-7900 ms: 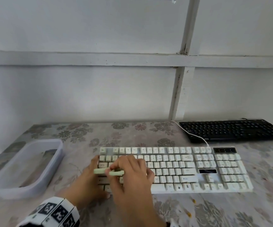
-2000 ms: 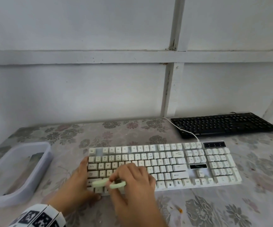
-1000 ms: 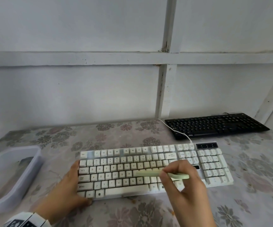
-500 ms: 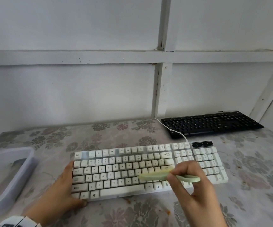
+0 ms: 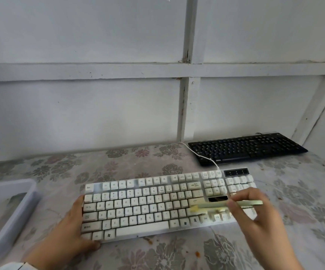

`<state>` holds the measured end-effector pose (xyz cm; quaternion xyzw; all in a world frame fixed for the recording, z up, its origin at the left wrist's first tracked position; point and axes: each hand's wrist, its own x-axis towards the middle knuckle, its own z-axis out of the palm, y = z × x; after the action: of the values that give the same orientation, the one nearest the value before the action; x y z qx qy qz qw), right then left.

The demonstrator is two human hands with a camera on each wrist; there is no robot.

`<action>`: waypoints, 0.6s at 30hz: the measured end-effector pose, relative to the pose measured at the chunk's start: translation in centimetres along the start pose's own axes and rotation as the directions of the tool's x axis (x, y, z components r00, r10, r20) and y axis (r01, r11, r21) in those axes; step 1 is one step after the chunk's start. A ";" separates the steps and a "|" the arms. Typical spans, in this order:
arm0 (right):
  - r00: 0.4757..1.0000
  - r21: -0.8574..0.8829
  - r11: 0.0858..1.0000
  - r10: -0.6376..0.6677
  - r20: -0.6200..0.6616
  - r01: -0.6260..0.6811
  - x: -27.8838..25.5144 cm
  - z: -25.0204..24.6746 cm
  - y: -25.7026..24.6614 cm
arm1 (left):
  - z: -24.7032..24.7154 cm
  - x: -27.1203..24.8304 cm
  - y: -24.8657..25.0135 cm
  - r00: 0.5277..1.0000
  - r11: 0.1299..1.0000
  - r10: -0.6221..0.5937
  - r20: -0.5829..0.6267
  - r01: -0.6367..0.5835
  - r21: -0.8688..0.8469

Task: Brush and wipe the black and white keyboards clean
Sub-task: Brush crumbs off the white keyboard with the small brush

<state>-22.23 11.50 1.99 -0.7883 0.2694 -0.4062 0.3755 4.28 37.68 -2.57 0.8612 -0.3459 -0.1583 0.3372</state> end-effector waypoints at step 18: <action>1.000 -0.007 1.000 0.011 -0.009 -0.011 1.5 -3.6 1.4 | -0.2 0.6 -0.6 0.999 0.998 0.049 0.019 -0.049 -0.026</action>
<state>-24.64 8.24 2.95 -0.7864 0.2768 -0.4067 0.3735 5.11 37.64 -2.84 0.8465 -0.3681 -0.1626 0.3485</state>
